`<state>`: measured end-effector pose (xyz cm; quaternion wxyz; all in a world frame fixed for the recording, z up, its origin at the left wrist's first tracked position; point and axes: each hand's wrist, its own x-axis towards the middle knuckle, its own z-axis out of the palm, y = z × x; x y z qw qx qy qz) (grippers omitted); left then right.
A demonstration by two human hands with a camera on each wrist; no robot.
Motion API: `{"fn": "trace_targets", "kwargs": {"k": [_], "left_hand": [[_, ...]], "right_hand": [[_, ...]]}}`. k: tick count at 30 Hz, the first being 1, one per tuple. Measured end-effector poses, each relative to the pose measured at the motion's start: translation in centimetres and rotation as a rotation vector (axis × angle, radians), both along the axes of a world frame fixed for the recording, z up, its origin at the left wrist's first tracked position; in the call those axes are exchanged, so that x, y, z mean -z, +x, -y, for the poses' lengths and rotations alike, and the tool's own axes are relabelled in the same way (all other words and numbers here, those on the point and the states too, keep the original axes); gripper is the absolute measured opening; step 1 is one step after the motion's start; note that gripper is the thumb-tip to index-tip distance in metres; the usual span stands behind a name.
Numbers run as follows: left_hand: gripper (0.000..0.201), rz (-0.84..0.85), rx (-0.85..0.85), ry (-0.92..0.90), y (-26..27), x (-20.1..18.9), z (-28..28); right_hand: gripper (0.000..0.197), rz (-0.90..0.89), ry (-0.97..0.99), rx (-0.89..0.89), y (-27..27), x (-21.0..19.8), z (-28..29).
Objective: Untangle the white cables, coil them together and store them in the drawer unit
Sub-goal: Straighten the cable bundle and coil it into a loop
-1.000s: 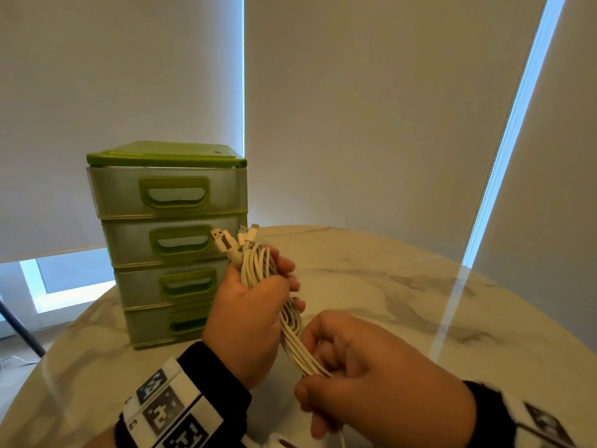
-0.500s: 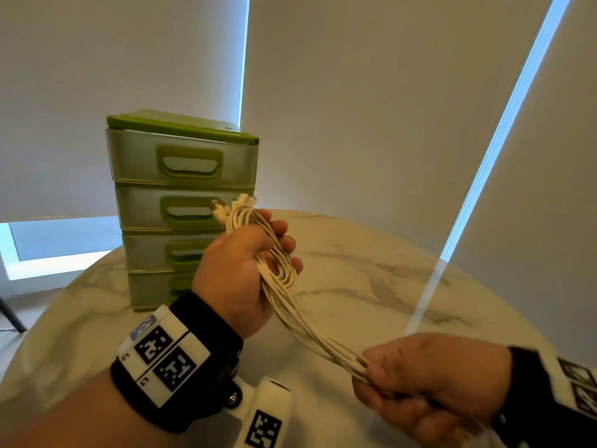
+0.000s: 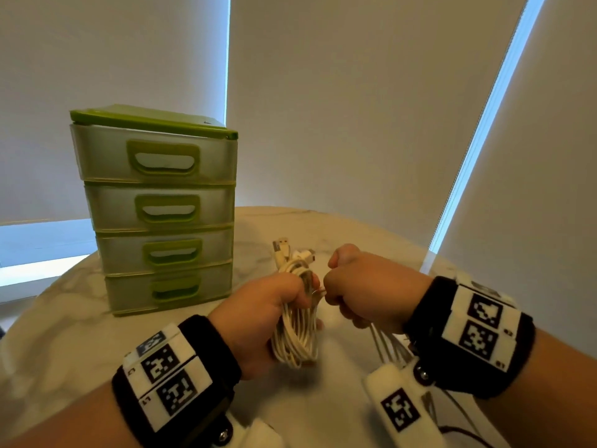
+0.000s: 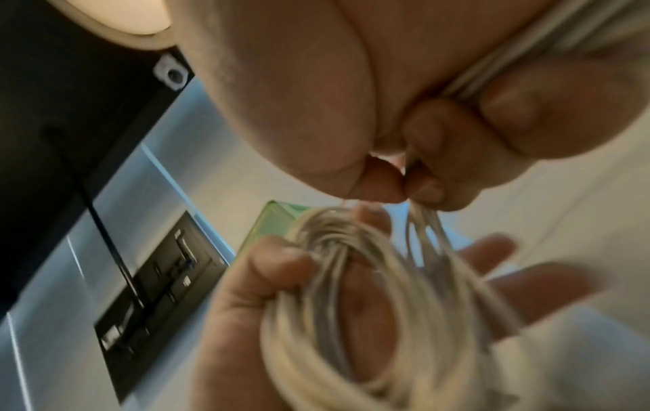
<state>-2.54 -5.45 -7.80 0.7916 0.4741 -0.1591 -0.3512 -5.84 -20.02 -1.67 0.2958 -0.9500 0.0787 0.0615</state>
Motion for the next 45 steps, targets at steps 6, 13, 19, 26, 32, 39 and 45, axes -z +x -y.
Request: {"fn": "trace_targets", "kwargs": {"k": [6, 13, 19, 26, 32, 39, 45], "left_hand": [[0.049, 0.133, -0.063, 0.115, 0.9, 0.1, -0.7], [0.034, 0.079, -0.289, -0.074, 2.2, -0.6, -1.3], [0.047, 0.111, -0.346, 0.046, 1.5, -0.3, -0.5], [0.034, 0.224, -0.414, 0.229, 1.5, 0.9, 0.6], [0.076, 0.341, -0.487, 0.318, 1.5, 1.2, 0.8], [0.112, 0.395, -0.537, 0.395, 0.9, 0.8, 0.6], [0.065, 0.198, -0.401, 0.126, 0.4, 0.0, 0.0]], "right_hand": [[0.031, 0.09, 0.521, 0.058, 1.1, 1.0, 0.5], [0.026, -0.219, 1.408, -0.216, -0.6, 3.2, 3.4], [0.027, 0.015, 1.441, -0.126, -2.1, 4.7, 0.9], [0.014, 0.253, 1.223, 0.055, -2.0, 5.0, 0.1], [0.011, 0.391, 1.122, -0.048, -2.5, 5.2, -0.4], [0.013, 0.368, 1.171, -0.126, -2.3, 6.6, -1.8], [0.038, 0.234, 0.839, -0.262, -2.8, 6.4, -1.6]]}}
